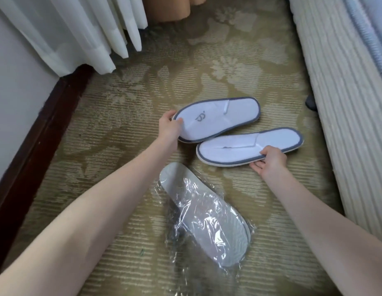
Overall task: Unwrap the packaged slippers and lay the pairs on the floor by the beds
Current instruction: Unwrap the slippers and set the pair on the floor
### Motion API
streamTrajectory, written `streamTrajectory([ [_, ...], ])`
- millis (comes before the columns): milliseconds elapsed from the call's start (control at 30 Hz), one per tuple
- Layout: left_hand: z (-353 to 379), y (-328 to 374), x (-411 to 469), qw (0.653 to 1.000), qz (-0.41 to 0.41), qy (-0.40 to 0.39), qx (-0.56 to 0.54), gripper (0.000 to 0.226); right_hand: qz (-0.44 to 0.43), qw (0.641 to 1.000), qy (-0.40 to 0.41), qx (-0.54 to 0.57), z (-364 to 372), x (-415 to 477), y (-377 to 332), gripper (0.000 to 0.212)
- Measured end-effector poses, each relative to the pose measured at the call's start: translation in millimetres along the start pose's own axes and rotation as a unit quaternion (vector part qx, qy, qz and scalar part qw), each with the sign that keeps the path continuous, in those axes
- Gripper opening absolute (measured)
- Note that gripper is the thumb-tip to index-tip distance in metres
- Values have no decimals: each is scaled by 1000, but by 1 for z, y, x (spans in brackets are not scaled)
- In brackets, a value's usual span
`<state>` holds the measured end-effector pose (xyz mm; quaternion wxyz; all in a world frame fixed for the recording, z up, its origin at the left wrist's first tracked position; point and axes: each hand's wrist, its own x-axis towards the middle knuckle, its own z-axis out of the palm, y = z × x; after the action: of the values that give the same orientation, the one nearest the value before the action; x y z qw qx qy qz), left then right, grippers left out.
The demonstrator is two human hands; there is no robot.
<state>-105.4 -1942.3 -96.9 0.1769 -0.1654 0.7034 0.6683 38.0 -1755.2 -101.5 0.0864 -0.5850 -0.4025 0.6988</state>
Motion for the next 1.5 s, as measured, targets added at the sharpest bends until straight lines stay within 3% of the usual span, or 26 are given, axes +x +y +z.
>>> streamTrajectory([
  [167,45,-1,24,998,-30,-50,22,50,58,997,-41,-32,-4,17,-3,29],
  [267,71,-2,23,995,25,-58,74,47,72,996,-54,-5,-6,23,-6,17],
  [400,96,-2,33,977,99,-30,185,46,64,997,-41,-7,-6,28,-16,20],
  [533,102,9,46,949,24,-60,309,53,61,997,-31,-21,3,29,-20,12],
  [600,97,13,51,936,26,-74,344,52,62,997,-36,-38,12,29,-18,6],
  [767,83,24,62,959,0,9,285,48,50,998,-41,-27,31,29,-12,9],
  [867,70,28,63,970,-28,-13,239,54,46,999,-27,3,40,29,-7,11],
  [1000,56,19,57,955,30,-41,293,36,37,999,-24,28,45,29,-6,13],
  [1200,27,3,53,908,121,-15,400,22,17,998,-32,43,61,31,1,18],
  [1267,15,-2,46,899,133,-39,416,23,14,999,-31,41,64,29,2,22],
  [1400,-3,-14,31,887,146,-89,430,25,9,999,-5,43,62,31,3,8],
  [1500,-9,-23,19,881,147,-106,436,26,-3,1000,-4,29,59,32,8,23],
])
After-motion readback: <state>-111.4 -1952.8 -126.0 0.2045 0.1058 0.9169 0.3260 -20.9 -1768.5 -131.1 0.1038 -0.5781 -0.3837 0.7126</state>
